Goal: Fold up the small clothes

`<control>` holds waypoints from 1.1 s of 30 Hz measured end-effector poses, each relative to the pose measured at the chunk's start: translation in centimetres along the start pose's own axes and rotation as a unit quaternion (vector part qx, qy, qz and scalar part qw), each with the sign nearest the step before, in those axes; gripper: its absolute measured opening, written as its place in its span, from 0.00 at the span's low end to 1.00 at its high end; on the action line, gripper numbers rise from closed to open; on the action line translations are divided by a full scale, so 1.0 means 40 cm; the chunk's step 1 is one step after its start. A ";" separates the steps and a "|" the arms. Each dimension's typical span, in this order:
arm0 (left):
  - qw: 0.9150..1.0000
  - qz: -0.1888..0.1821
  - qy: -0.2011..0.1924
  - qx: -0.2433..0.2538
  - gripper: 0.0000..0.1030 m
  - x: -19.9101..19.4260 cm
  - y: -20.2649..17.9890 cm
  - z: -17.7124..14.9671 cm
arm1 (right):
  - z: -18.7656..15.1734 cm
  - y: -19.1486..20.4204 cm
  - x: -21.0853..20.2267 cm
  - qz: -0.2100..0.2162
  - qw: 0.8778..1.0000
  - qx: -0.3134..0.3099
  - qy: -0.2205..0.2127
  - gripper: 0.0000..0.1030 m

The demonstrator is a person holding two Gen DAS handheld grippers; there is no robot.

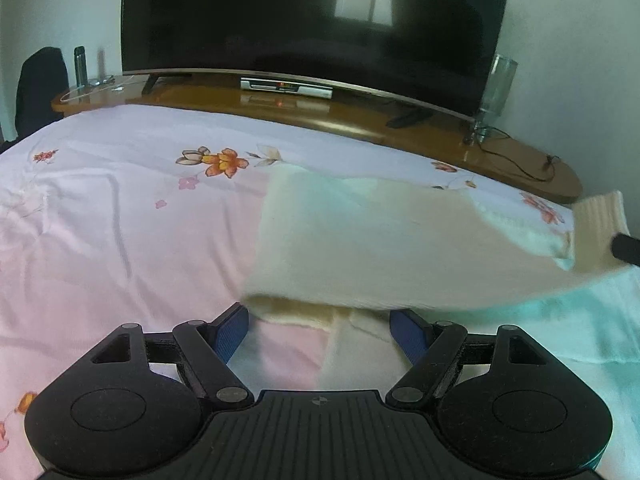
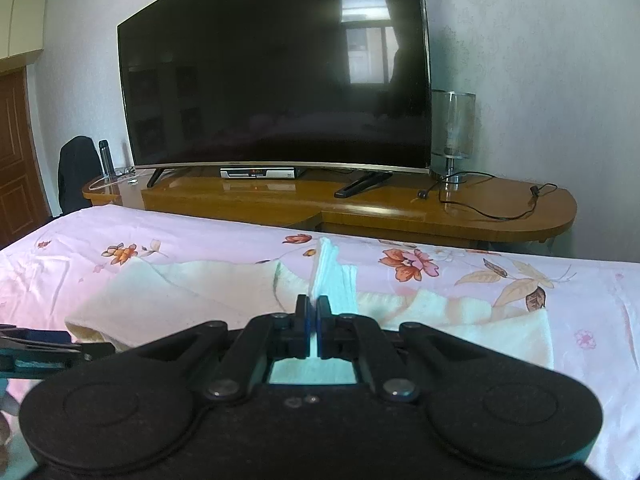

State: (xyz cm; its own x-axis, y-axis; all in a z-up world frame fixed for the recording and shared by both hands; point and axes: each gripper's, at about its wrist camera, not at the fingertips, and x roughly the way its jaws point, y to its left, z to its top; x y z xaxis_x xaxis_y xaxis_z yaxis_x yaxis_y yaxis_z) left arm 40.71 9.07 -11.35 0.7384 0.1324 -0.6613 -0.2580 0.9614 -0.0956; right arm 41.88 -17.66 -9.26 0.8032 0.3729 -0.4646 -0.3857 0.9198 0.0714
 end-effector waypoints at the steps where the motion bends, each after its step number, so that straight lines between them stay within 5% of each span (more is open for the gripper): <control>1: 1.000 0.009 -0.001 -0.004 0.75 0.000 0.007 0.001 | -0.001 0.000 0.000 0.000 1.000 -0.001 0.001 0.04; 33: 0.999 -0.008 -0.004 0.031 0.75 0.016 0.011 -0.014 | -0.063 -0.148 -0.057 -0.048 0.994 0.092 0.020 0.04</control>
State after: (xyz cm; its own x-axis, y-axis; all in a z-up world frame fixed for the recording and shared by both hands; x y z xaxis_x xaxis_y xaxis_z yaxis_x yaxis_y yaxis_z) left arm 40.74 9.44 -12.23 0.7471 0.1195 -0.6539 -0.2080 0.9763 -0.0592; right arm 41.19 -24.25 -10.87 0.8120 0.2812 -0.5114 -0.2160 0.9589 0.1842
